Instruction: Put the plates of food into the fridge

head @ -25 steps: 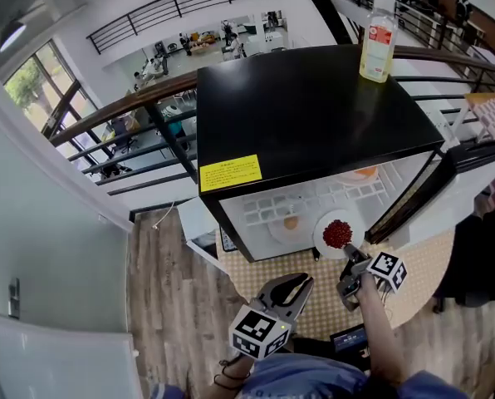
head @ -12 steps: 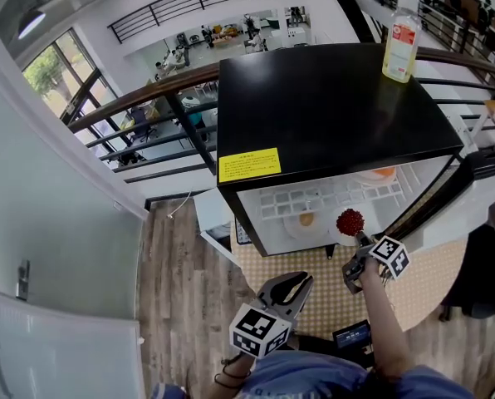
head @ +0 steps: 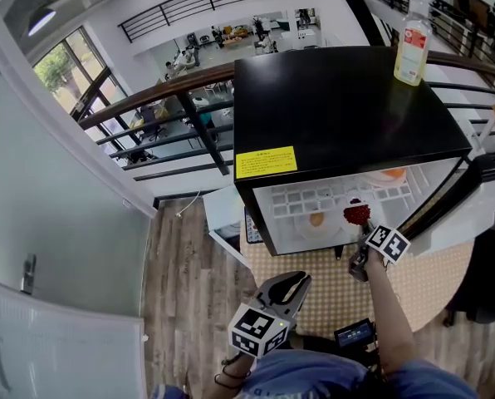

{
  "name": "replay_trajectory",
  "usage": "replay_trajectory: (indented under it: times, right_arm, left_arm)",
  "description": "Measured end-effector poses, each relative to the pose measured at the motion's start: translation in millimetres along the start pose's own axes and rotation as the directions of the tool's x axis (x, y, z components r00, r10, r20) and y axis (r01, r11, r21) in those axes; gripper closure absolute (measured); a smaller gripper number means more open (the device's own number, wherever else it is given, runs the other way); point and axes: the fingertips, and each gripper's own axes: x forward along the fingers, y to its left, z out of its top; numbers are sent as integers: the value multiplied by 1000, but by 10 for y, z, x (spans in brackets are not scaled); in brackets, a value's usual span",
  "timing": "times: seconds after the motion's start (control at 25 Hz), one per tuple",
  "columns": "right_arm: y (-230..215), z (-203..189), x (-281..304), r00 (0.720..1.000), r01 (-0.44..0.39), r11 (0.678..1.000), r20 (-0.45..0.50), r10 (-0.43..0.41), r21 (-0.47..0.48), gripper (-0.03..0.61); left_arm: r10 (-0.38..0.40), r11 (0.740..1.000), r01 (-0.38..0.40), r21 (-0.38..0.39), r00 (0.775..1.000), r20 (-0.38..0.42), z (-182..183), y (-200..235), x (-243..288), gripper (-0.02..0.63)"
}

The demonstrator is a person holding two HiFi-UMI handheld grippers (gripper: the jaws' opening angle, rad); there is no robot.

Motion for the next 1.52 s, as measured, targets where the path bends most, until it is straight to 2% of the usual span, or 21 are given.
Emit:
replay_trajectory:
  times: [0.08, 0.12, 0.16, 0.24, 0.4, 0.6, 0.84, 1.0, 1.28, 1.44, 1.52]
  right_arm:
    - [-35, -3, -1, 998, 60, 983, -20, -64, -173, 362]
    - [-42, 1, -19, 996, 81, 967, -20, -89, -243, 330]
    - [-42, 12, -45, 994, 96, 952, -13, -104, -291, 330]
    - [-22, 36, -108, 994, 101, 941, 4, -105, -322, 330]
    - [64, 57, -275, 998, 61, 954, 28, -55, -295, 331]
    - [323, 31, -607, 998, -33, 953, 41, 48, -300, 336]
    - [829, -198, -1217, 973, -201, 947, 59, 222, -251, 464]
    - [1161, -478, -1626, 951, -282, 944, 77, 298, -171, 492]
    - [1561, -1072, -2095, 930, -344, 932, 95, 355, -111, 512]
    - [1653, -1428, -2337, 928, -350, 934, 111, 356, -64, 520]
    - [1643, -1606, -2445, 937, -329, 943, 111, 331, -44, 523]
  left_arm:
    - [9, 1000, -9, -4, 1000, 0, -12, 37, -39, 565]
    - [13, 1000, -13, -6, 1000, 0, -15, 55, -57, 565]
    - [16, 1000, -16, -8, 1000, 1, -16, 73, -73, 565]
    - [19, 1000, -19, -10, 1000, 3, -18, 108, -99, 565]
    - [14, 1000, -14, -11, 1000, 6, -19, 150, -134, 565]
    - [-9, 1000, 9, -8, 1000, 9, -27, 172, -182, 565]
    - [-51, 999, 51, 0, 999, 11, -54, 192, -299, 565]
    - [-82, 997, 82, 8, 997, 13, -80, 230, -456, 565]
    - [-150, 988, 150, 26, 989, -1, -223, 312, -814, 565]
    - [-219, 975, 220, 28, 975, -24, -374, 278, -984, 565]
    - [-253, 967, 254, 28, 967, -43, -459, 256, -1038, 565]
